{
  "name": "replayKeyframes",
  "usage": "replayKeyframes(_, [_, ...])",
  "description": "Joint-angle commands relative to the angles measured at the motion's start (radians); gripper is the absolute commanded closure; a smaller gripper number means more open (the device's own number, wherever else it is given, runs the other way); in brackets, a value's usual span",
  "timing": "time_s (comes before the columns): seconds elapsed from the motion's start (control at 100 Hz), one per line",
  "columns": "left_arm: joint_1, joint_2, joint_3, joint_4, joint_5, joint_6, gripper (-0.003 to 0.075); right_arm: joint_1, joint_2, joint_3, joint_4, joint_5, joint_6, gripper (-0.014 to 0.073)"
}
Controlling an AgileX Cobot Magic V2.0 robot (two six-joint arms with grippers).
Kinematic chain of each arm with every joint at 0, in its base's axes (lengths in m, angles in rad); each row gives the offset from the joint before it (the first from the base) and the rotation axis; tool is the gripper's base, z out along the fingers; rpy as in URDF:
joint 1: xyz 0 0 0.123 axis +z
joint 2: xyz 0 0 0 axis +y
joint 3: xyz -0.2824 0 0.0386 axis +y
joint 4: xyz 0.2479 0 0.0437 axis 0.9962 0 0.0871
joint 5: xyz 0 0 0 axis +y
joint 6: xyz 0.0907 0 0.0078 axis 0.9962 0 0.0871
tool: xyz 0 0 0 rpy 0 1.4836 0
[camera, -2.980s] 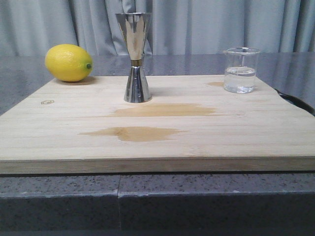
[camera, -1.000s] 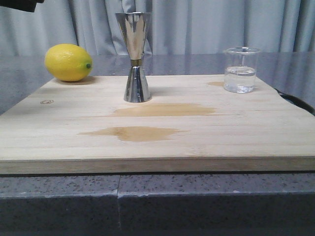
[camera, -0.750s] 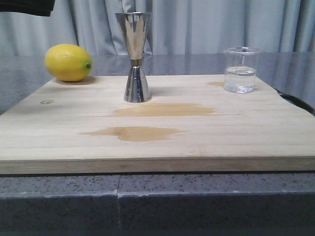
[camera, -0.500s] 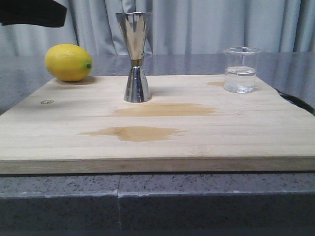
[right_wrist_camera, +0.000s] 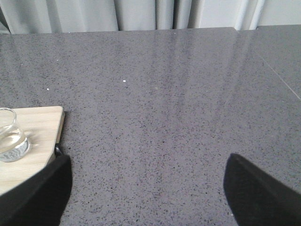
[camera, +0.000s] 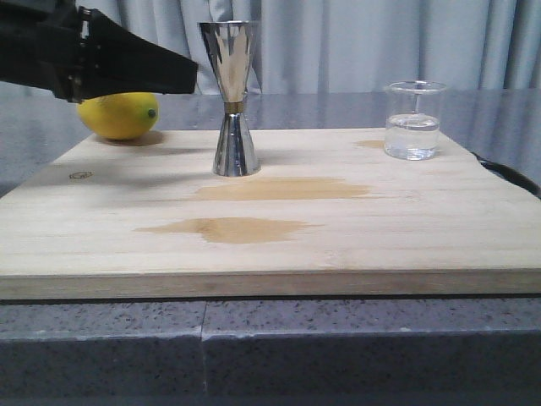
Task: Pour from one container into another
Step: 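Reach the left gripper to the steel jigger and grasp its waist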
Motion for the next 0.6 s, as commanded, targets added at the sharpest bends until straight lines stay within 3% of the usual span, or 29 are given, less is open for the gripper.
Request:
replayKeyframes(0.0, [-0.043, -0.013, -0.026, -0.112, 0.093, 0.028, 0.0258, -0.006, 0.013, -0.036, -0.013, -0.067, -0.006, 0.0018])
replayKeyframes(0.24, [-0.128, 0.037, -0.031, -0.196, 0.093, 0.079, 0.0258, -0.006, 0.013, -0.036, -0.013, -0.067, -0.006, 0.0018])
replayKeyframes(0.59, [-0.142, 0.072, -0.041, -0.221, 0.093, 0.103, 0.0258, -0.006, 0.013, -0.036, -0.013, -0.065, -0.006, 0.0018])
